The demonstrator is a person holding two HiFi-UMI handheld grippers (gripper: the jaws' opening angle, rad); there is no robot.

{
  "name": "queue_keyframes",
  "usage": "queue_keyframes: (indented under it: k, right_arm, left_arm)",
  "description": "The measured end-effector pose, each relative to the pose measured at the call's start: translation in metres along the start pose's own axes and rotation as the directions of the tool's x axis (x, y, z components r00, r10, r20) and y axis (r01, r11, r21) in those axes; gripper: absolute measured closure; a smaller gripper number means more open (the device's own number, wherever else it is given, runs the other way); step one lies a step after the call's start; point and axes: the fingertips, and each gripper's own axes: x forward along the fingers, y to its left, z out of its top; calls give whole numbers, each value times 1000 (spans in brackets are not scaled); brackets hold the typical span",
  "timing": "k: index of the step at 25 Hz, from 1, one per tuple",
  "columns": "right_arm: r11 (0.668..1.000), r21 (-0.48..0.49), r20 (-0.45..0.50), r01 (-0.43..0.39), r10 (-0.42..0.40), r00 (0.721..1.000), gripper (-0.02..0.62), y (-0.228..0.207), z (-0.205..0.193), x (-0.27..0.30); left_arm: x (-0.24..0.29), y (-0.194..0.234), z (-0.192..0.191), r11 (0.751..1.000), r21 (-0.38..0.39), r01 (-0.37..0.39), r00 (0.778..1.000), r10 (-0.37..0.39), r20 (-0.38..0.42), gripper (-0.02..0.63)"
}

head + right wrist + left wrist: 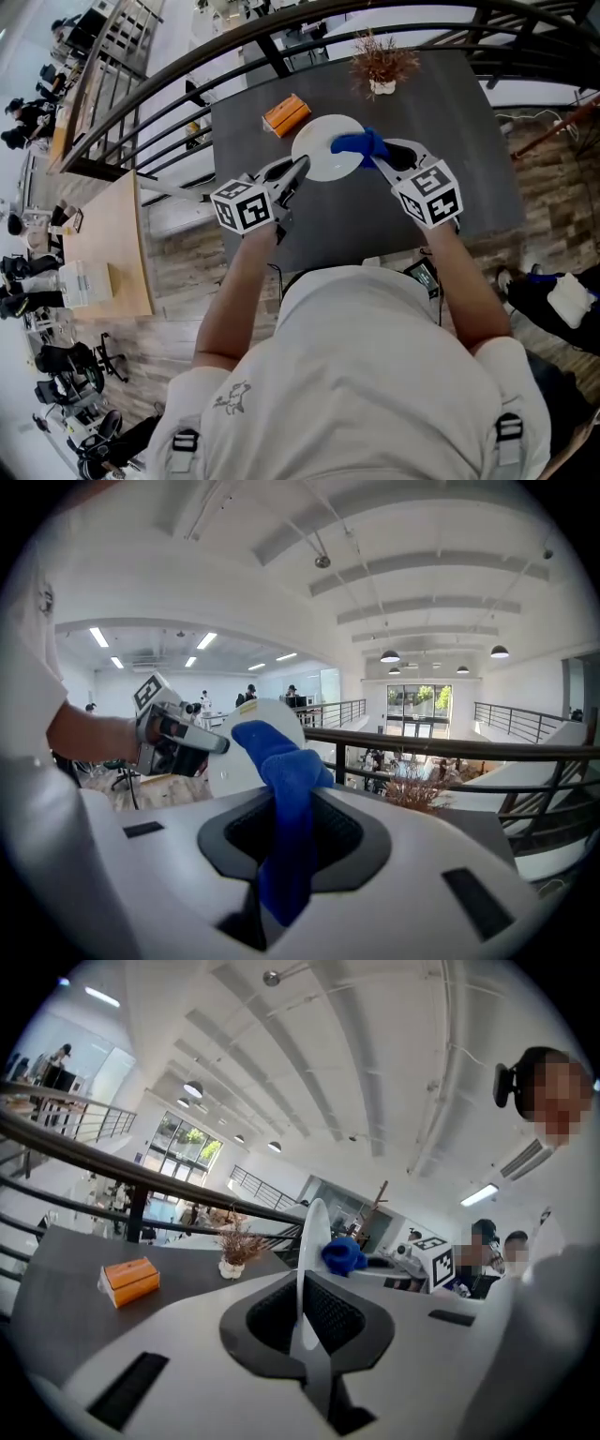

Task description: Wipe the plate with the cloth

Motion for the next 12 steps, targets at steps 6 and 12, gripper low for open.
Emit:
queue_keyframes:
  k: [6, 12]
  right_arm:
    - [995, 56, 127, -77, 69, 990, 509, 3, 61, -17]
    - [989, 6, 195, -148, 144, 970, 509, 25, 115, -26]
  left_arm:
    - [-7, -4, 13, 963, 265, -47, 998, 59, -37, 591]
    - [-15, -12, 23, 789, 607, -96, 984, 168, -62, 591]
